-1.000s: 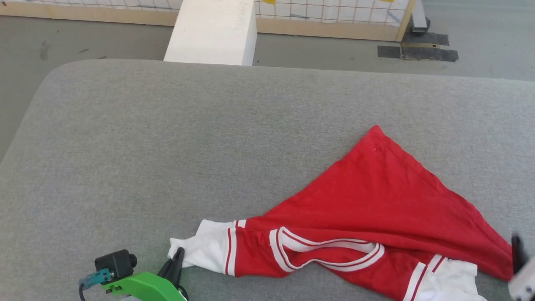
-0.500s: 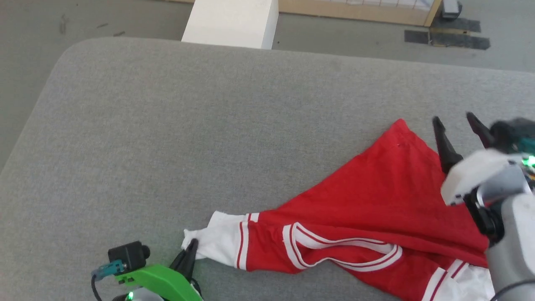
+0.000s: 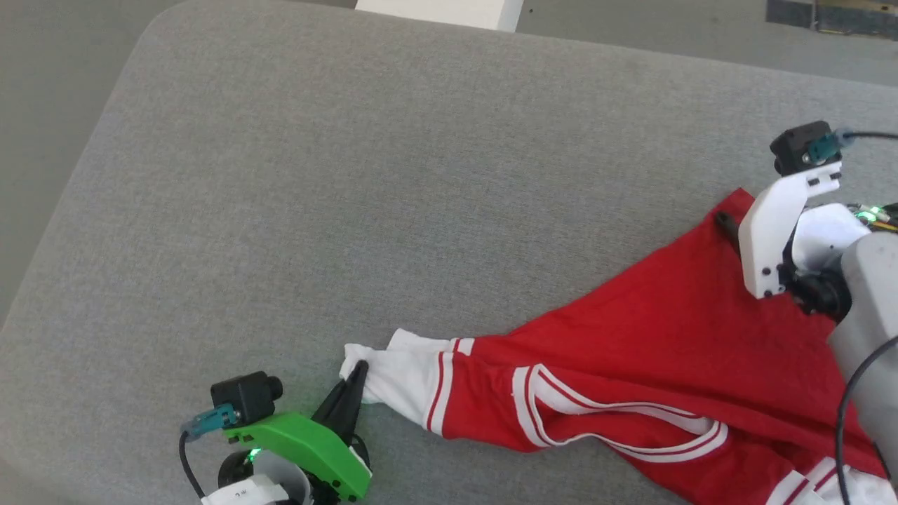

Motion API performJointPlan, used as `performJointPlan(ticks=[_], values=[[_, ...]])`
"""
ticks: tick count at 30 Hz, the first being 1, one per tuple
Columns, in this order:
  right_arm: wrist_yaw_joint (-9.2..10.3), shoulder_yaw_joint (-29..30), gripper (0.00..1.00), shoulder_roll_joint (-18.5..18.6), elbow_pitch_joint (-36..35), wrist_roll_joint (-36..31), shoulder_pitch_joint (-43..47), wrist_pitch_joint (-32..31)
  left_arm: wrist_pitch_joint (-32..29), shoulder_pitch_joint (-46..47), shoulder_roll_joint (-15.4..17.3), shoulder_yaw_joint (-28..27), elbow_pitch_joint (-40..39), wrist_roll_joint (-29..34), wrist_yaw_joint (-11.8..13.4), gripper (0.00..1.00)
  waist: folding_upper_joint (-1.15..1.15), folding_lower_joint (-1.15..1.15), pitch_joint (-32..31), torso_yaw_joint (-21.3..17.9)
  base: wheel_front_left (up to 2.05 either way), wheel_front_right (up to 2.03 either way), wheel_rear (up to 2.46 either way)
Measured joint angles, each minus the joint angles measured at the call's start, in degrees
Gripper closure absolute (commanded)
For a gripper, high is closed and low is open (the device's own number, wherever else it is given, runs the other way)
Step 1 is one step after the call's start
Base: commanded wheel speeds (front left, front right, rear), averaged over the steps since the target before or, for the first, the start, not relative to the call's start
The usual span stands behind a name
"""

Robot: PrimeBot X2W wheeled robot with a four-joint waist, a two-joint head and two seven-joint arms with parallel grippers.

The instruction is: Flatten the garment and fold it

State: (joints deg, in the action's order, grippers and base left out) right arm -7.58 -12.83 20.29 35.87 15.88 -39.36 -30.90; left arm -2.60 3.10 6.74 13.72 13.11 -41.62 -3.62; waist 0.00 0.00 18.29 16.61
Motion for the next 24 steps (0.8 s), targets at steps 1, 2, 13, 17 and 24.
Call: performJointPlan(ticks=[1, 2, 13, 17, 24], values=[[0.0, -0.1, 0.0, 0.1, 0.4, 0.4, -0.8, -1.9, 0.2, 0.2, -0.1, 0.1, 0.2, 0.0, -0.3, 1.0, 0.0, 0.0, 0.3, 0.4, 0.0, 0.0, 0.0], [0.0, -0.2, 0.0, 0.2, 0.7, 0.5, -1.6, -3.9, 0.3, 0.4, -0.3, 0.1, 0.4, 0.0, -0.4, 1.0, 0.0, 0.0, 0.5, 0.7, 0.0, 0.0, 0.0], [0.0, 7.6, 1.0, -2.7, -1.9, -1.1, 3.3, 3.3, 1.7, 0.4, -0.1, -0.1, 1.8, -0.1, -0.5, 1.0, 0.0, 0.0, -1.5, 0.3, 0.0, 0.0, 0.0], [0.0, 16.0, 1.0, -8.1, -7.9, -2.6, 11.9, 15.0, 2.9, -0.8, 1.3, -0.9, 1.3, 0.2, 0.2, 1.0, 0.0, 0.0, -4.3, -1.4, 0.0, 0.0, 0.0], [0.0, 22.9, 1.0, -14.2, -22.0, -3.0, 24.0, 23.4, 7.3, -1.8, 3.3, -2.6, -4.0, 2.0, 1.6, 1.0, 0.0, 0.0, -8.0, -5.3, 0.0, 0.0, 0.0]])
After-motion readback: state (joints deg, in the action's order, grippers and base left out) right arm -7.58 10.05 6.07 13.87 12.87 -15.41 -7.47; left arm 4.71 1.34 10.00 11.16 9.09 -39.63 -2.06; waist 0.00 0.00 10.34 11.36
